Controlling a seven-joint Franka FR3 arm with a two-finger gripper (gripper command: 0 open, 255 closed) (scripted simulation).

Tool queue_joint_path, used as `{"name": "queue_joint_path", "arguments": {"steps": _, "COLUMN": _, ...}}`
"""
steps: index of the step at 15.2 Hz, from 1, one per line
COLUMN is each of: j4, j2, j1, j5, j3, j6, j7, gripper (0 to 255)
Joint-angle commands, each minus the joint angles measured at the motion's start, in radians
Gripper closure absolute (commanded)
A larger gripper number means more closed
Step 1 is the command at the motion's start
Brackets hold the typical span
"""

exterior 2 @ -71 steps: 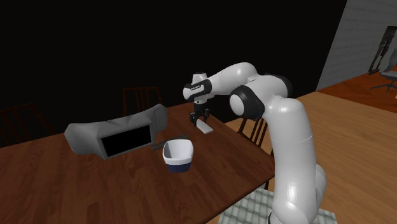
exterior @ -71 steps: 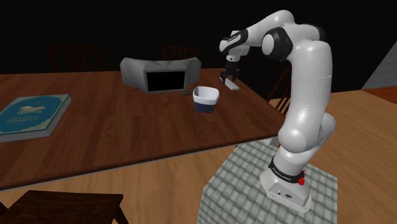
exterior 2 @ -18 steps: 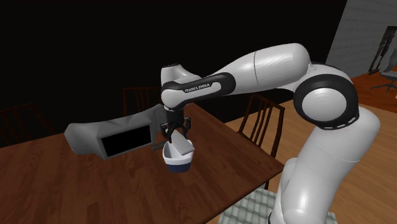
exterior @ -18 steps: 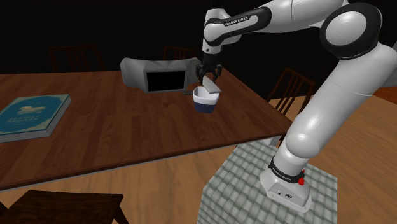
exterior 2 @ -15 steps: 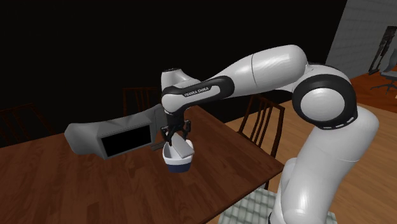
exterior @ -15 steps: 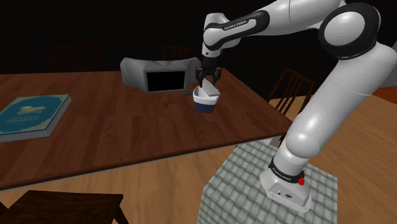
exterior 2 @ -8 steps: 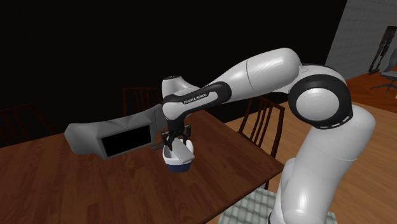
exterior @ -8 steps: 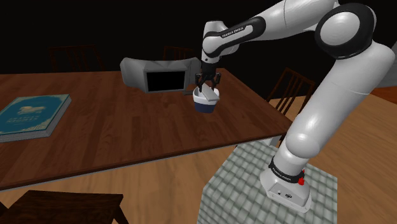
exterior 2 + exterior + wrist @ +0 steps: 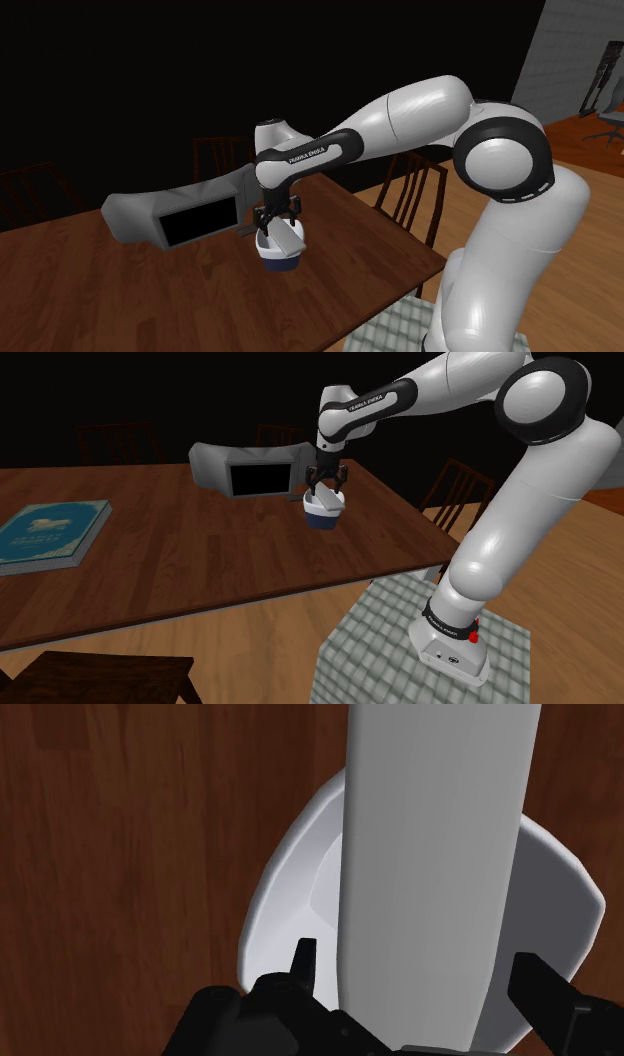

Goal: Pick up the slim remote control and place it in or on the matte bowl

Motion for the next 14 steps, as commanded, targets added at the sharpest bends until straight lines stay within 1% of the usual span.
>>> {"name": "queue_joint_path", "arguments": {"steps": 1, "j4": 0.0, "j2": 0.0, "j1": 0.0, "j5": 0.0, "j3": 0.0, "j6": 0.0, "j7": 0.0, "gripper": 0}}
{"name": "queue_joint_path", "arguments": {"steps": 3, "j4": 0.0, "j2": 0.0, "j1": 0.0, "j5": 0.0, "j3": 0.0, "j6": 0.0, "j7": 0.0, "gripper": 0}}
{"name": "queue_joint_path", "arguments": {"steps": 7, "j4": 0.095, "j2": -0.032, "j1": 0.001, "j5": -0.002, "j3": 0.002, "j6": -0.127, "j7": 0.002, "gripper": 0}}
{"name": "queue_joint_path", "arguments": {"steps": 14, "j4": 0.095, "j2": -0.032, "j1": 0.001, "j5": -0.002, "j3": 0.002, "j6": -0.127, "j7": 0.002, "gripper": 0}}
